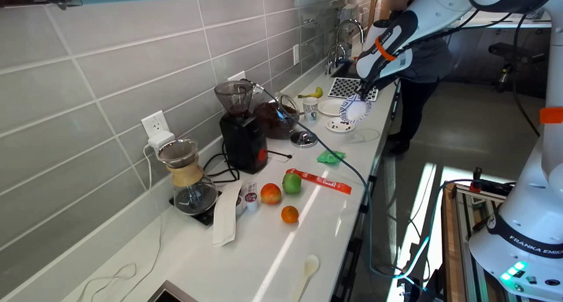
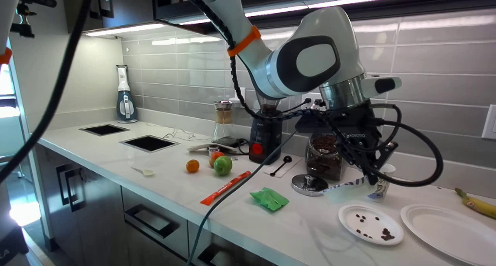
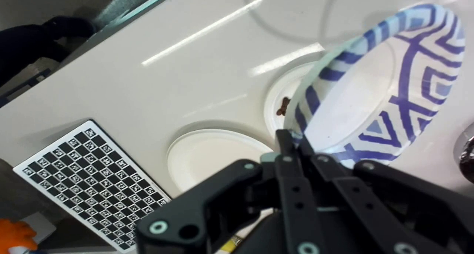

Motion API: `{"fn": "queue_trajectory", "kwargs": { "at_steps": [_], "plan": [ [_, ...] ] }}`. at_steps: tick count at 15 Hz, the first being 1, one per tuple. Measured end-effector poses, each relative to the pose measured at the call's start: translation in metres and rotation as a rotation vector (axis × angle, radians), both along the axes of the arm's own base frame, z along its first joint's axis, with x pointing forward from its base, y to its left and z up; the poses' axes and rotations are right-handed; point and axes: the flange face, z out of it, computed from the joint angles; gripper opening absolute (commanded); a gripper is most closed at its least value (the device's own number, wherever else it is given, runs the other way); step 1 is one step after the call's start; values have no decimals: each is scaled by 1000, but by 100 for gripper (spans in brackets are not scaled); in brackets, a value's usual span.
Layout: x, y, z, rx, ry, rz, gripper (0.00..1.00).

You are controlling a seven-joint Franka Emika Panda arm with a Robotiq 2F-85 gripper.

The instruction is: Pick up the bowl and pour it's contents on the plate

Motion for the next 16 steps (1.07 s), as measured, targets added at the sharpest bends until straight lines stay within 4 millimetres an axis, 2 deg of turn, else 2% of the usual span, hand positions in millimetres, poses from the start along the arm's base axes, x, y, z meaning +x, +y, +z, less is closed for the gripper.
{"fn": "queue_trajectory", "kwargs": {
  "at_steps": [9,16],
  "plan": [
    [-7,6,-23,213,-9,3,1],
    [-3,13,-40,289,-48,23,1]
  ]
}}
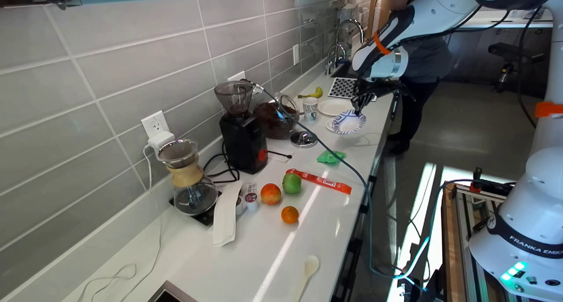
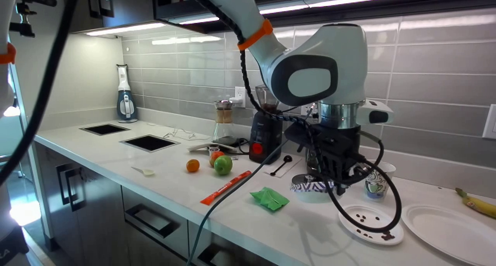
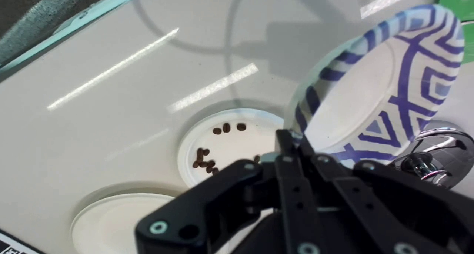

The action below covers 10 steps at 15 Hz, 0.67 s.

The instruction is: Pick up the bowl and pour it's contents on the plate

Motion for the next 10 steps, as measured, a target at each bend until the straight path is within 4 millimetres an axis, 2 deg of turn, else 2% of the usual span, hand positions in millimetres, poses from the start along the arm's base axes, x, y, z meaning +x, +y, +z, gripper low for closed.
{"fn": "queue_trajectory", "kwargs": {
  "at_steps": [5,10],
  "plan": [
    [10,5,-18,75,-18,16,1],
    [15,1,-36,151,-26,15,1]
  ]
}}
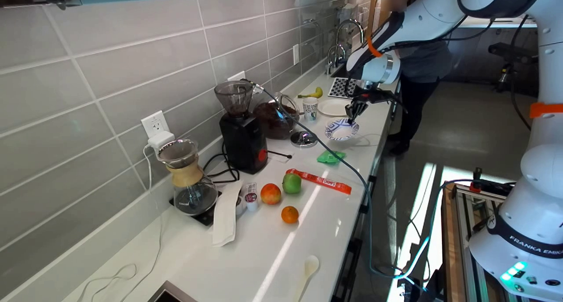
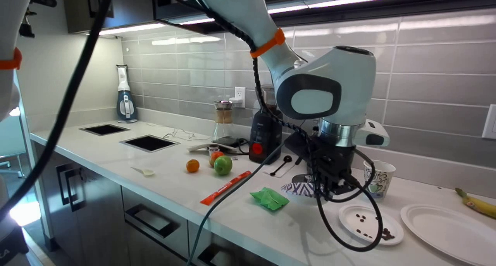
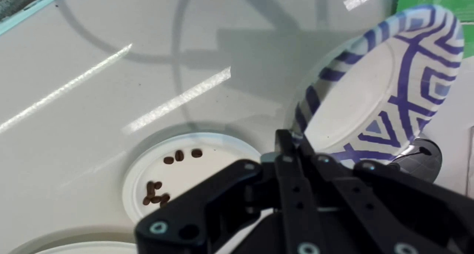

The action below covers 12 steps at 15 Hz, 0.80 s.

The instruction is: Pick up the bowl and pour it's contents on the plate

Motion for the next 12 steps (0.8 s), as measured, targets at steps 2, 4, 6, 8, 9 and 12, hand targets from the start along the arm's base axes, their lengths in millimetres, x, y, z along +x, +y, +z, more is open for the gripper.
{"fn": "queue_trajectory", "kwargs": {
  "at_steps": [2,4,6,8,9,12],
  "plan": [
    [1,-3,-6,12,-2,-8,1],
    [2,-6,-12,22,-6,-20,1],
    [3,-9,-17,32,-9,-29,1],
    [4,-10,-21,38,-12,-34,1],
    [5,-11,-22,41,-13,-35,1],
    [7,-10,-28,49,-12,-34,1]
  ]
}}
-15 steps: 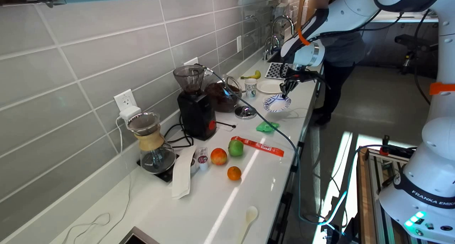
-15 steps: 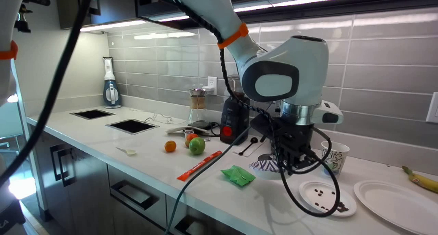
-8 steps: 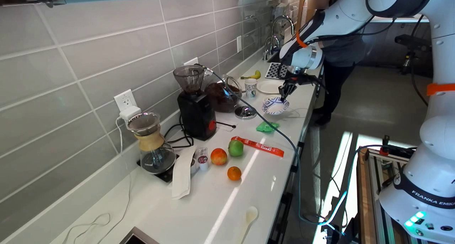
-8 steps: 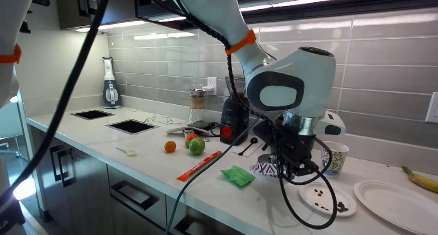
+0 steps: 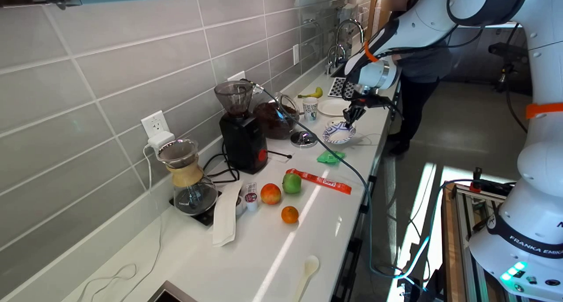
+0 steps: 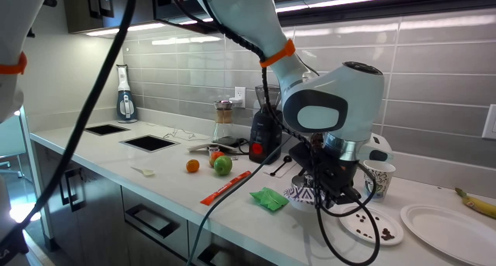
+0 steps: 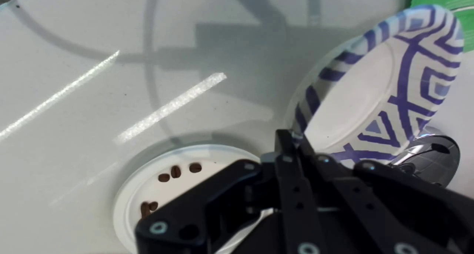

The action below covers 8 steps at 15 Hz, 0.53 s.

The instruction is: Pick up the bowl and pour it's contents on the plate

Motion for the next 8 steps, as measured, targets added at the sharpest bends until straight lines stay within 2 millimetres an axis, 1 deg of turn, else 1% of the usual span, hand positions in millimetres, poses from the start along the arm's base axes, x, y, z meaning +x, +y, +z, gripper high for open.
{"fn": "queue_trajectory", "kwargs": {
  "at_steps": [2,3,4,5,6,8],
  "plan": [
    [1,1,-4,5,3,3,1],
    [2,2,-6,8,5,4,29],
    [2,3,-8,10,7,5,29],
    [2,4,-10,12,9,4,35],
    [3,3,-11,14,10,2,44],
    [3,3,-13,16,12,-3,57]
  ]
}}
